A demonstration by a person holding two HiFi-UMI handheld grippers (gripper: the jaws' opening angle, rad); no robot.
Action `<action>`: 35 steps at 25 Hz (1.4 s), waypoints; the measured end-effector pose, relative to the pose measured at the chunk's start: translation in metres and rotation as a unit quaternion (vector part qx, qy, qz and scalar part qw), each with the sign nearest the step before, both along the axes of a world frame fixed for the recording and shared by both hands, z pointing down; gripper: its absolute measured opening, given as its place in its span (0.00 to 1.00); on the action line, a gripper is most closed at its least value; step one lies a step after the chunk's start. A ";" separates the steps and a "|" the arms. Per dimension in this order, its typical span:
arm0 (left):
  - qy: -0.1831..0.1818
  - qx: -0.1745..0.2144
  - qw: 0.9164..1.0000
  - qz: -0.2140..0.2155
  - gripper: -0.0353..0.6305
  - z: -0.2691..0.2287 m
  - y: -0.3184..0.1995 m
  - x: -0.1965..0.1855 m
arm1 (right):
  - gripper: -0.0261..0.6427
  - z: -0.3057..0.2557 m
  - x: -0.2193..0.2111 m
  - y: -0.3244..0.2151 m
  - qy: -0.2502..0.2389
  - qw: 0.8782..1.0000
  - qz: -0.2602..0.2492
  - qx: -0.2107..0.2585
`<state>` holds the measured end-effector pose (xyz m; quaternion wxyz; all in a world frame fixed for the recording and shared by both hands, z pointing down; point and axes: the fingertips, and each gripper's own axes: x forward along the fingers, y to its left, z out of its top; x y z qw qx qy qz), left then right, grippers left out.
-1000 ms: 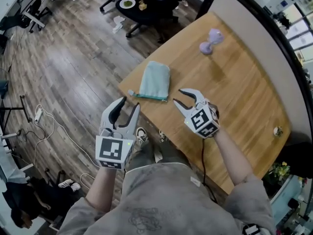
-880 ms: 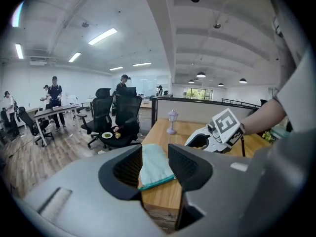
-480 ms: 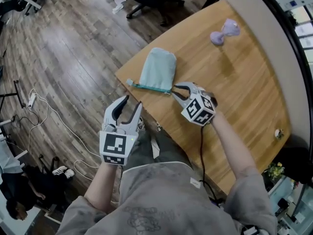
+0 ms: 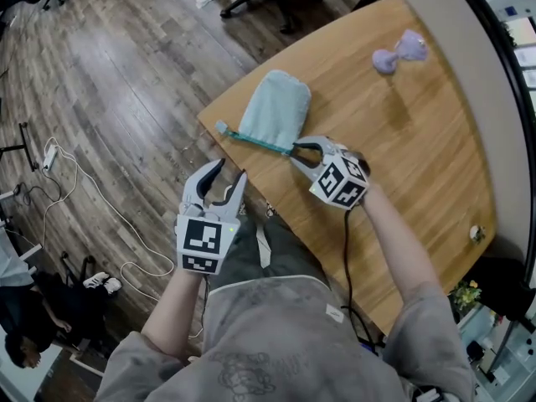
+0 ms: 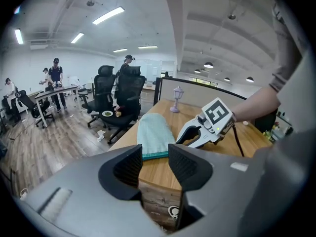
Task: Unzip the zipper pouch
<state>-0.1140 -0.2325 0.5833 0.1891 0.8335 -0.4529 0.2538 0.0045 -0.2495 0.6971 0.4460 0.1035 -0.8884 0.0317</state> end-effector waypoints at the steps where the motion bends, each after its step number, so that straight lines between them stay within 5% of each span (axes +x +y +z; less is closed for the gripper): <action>1: 0.000 -0.002 1.000 0.000 0.30 0.002 0.001 0.000 | 0.18 0.000 -0.003 0.001 0.001 1.000 -0.007 -0.002; 6: -0.001 -0.008 1.000 0.000 0.30 0.005 0.007 -0.003 | 0.18 -0.004 -0.019 0.007 0.000 0.999 -0.051 -0.004; 14: -0.004 -0.012 1.000 -0.004 0.30 0.007 0.011 -0.010 | 0.15 0.007 -0.022 0.005 0.000 0.997 -0.036 -0.064; 20: -0.007 -0.011 1.000 -0.006 0.30 0.006 0.012 -0.015 | 0.13 -0.008 -0.026 -0.001 -0.050 0.993 0.046 -0.099; 25: -0.008 0.010 1.000 -0.011 0.30 -0.013 0.007 -0.023 | 0.12 -0.047 -0.038 -0.003 -0.125 0.978 0.125 -0.115; 30: -0.012 0.046 0.999 -0.013 0.30 -0.051 -0.002 -0.034 | 0.12 -0.108 -0.047 -0.011 -0.206 0.948 0.202 -0.135; 35: -0.013 0.089 0.996 -0.017 0.30 -0.100 -0.010 -0.042 | 0.12 -0.175 -0.046 -0.015 -0.264 0.927 0.236 -0.123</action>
